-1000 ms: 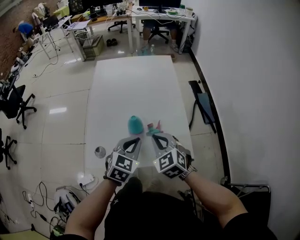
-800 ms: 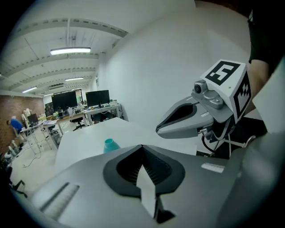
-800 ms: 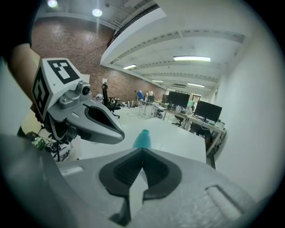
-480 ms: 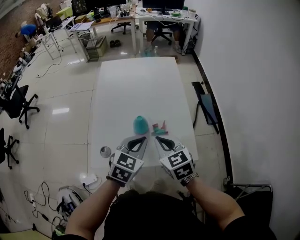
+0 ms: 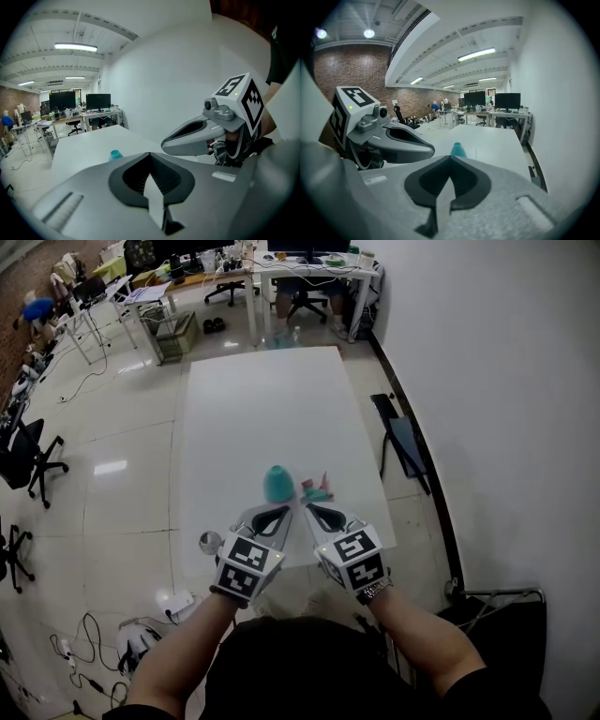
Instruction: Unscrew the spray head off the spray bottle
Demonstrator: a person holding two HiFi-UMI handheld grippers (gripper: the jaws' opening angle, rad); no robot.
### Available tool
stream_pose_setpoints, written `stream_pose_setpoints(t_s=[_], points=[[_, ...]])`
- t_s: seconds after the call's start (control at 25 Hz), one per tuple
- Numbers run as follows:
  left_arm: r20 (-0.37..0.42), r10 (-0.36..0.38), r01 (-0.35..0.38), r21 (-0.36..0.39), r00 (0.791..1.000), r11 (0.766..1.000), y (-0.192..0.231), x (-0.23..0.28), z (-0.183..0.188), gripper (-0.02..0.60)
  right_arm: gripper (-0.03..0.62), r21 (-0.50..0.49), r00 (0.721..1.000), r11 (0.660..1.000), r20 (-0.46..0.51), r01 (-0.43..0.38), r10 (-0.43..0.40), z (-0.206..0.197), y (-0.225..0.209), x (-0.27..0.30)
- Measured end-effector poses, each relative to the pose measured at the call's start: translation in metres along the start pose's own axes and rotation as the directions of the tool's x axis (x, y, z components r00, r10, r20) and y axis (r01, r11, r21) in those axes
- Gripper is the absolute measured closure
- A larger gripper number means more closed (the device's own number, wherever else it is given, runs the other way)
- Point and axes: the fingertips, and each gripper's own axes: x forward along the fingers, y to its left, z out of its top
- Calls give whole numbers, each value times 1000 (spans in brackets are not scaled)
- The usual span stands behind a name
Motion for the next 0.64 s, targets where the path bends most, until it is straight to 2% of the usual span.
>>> stream_pose_setpoints(t_s=[0.64], points=[[15, -42, 42, 11, 999, 999, -9, 4, 5, 569, 603, -16, 999, 999, 16, 41, -41, 5, -1, -7]])
